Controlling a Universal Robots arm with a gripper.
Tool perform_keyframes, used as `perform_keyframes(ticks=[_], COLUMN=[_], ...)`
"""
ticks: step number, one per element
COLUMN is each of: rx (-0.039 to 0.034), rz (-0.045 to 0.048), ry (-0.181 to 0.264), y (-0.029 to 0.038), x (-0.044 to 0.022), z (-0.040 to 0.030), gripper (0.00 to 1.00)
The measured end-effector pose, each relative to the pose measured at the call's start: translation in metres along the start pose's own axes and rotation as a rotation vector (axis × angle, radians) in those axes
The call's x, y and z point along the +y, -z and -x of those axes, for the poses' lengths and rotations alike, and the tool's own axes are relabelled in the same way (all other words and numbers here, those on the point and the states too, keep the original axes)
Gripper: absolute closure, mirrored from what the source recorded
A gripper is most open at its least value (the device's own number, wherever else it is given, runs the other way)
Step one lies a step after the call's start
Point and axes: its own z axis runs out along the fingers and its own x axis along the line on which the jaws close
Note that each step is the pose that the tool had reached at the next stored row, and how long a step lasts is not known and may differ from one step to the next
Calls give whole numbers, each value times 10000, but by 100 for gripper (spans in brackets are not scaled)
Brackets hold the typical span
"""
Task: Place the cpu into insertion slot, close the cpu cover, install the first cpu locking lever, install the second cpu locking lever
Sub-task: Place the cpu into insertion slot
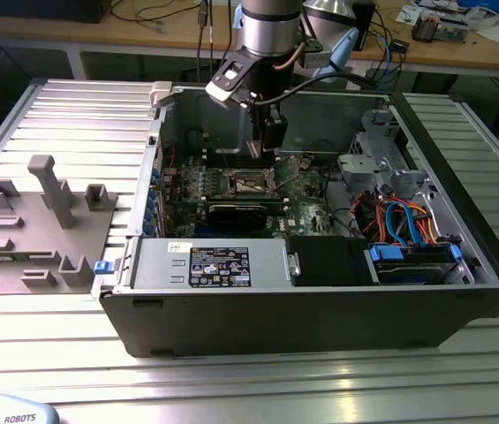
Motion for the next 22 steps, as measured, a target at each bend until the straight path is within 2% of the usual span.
perform_keyframes(ticks=[22], rx=[-16], rz=[-8], ry=[-321], y=[-5], x=[0], z=[0], gripper=[46])
